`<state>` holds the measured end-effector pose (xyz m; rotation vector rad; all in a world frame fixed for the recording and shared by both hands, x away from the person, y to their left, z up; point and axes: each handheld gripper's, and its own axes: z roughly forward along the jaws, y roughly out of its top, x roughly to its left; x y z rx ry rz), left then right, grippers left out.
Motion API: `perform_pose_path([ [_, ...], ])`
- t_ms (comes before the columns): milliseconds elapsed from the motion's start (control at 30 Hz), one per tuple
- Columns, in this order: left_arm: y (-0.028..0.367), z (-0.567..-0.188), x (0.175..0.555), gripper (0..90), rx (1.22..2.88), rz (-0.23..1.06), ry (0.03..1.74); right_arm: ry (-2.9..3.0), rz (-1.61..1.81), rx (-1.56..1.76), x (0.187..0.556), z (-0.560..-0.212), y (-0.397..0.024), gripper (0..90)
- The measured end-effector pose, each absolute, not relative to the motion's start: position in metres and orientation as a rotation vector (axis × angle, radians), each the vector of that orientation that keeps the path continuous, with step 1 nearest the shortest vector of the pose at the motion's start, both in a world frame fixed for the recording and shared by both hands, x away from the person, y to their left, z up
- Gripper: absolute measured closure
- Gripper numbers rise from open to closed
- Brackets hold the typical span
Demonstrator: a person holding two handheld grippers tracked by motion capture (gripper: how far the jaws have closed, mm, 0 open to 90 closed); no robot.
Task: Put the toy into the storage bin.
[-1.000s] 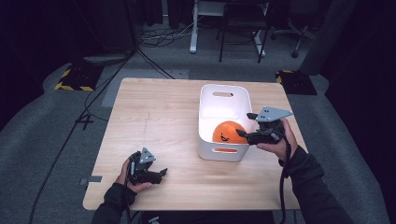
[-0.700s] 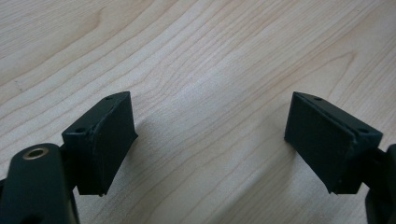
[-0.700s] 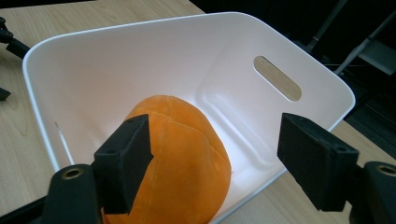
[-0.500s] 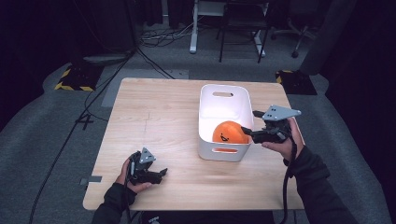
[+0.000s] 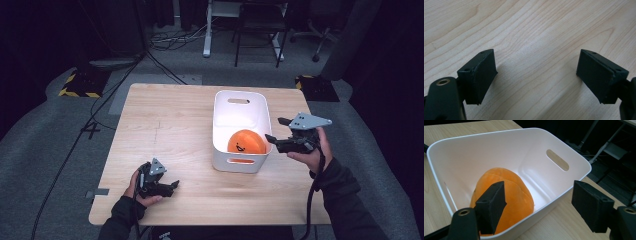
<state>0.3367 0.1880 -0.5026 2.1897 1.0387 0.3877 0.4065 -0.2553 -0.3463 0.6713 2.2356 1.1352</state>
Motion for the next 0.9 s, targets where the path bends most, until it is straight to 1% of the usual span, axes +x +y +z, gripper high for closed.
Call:
perform_pose_path([
  [333,0.188,-0.503,0.337,16.3,2.191,0.387,1.037,2.214,1.126,0.677,0.402,-0.345,-0.271,27.9],
  [900,0.188,-0.503,0.337,16.3,2.188,0.385,1.040,2.206,1.105,0.686,0.394,-0.349,-0.284,27.9],
])
